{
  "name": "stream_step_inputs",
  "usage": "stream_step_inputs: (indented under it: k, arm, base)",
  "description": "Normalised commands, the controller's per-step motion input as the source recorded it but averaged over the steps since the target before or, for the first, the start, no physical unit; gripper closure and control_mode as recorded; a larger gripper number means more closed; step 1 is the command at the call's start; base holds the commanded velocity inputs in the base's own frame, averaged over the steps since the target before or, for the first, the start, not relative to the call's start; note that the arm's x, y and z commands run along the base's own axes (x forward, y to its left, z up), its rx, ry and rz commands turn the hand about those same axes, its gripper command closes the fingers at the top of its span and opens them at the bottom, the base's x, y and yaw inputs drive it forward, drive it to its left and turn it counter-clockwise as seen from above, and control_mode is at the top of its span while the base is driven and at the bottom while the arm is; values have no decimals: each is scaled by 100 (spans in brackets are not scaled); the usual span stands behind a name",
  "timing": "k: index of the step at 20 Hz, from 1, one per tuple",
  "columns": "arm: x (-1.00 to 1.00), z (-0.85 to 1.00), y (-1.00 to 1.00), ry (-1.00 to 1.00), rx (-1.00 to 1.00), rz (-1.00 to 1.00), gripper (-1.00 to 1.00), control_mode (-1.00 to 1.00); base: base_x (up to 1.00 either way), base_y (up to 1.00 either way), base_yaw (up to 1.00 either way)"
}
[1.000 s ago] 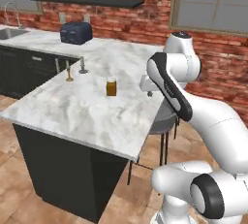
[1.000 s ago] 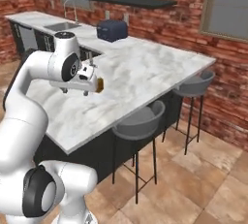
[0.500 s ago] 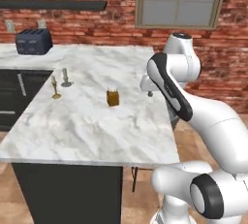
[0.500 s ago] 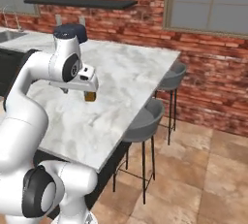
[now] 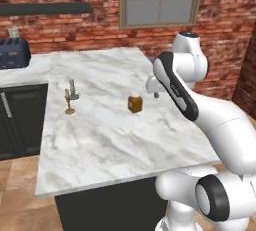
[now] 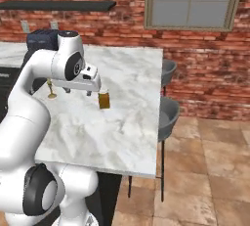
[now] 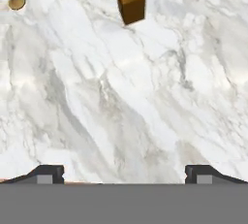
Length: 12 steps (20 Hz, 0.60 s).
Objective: Pick the candle and candle from the dining table and place them in the open cabinet. Close the cabinet after placing the objects.
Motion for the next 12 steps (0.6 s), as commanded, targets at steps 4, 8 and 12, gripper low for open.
stream_step_inputs:
  k: [4,8,12]
  arm:
    - [0,0,0,0,0,0,-100,100]
    - [0,0,0,0,0,0,-100,100]
    - [0,0,0,0,0,0,-100,100]
  base:
    - [-20,100,-36]
    - [-46,100,-33]
    - [-49,100,-35]
